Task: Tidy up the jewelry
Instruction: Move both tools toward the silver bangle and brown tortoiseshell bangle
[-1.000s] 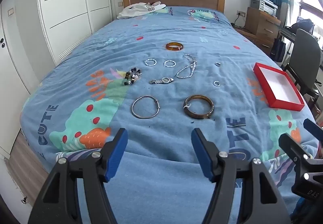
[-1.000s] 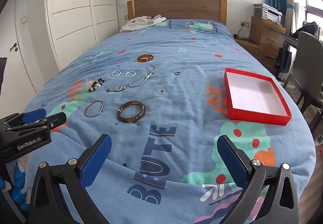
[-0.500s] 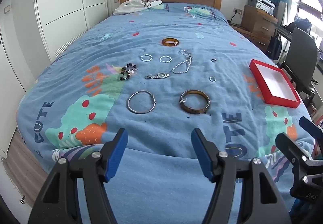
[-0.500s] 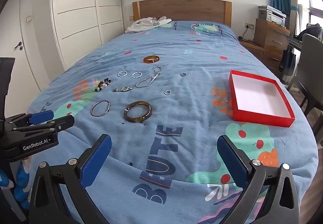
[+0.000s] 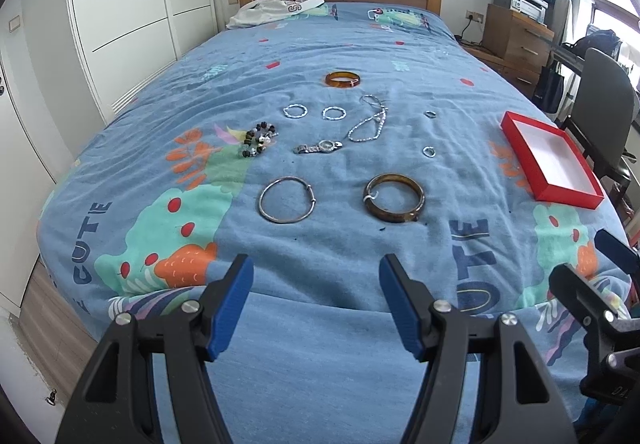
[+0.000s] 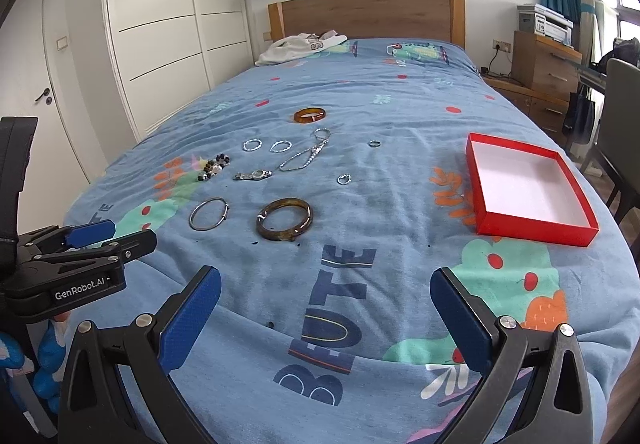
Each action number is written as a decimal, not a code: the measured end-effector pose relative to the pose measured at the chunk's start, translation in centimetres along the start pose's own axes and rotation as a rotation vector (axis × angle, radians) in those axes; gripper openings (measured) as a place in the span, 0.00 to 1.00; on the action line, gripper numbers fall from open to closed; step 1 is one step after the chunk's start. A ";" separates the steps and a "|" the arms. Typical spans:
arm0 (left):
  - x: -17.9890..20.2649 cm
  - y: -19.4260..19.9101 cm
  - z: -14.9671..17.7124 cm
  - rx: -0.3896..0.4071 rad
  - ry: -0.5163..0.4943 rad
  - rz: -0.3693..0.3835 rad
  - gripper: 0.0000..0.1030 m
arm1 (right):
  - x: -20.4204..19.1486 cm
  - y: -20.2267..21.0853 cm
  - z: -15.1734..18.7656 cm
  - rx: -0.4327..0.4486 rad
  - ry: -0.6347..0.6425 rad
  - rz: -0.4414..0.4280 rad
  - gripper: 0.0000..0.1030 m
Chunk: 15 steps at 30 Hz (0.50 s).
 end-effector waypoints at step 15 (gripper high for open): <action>-0.6 -2.2 -0.2 -0.004 -0.017 -0.042 0.62 | -0.6 -2.2 0.2 -0.025 0.005 -0.045 0.99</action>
Point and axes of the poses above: each gripper's, at about its wrist camera, not at the fingertips, and y roughly against the way its jaws point, x to its right, z to its underside, the point moved 3 cm from there along -y, roughly the way its jaws point, and after that the axes turned 13 degrees about y, right-handed, at the moved point
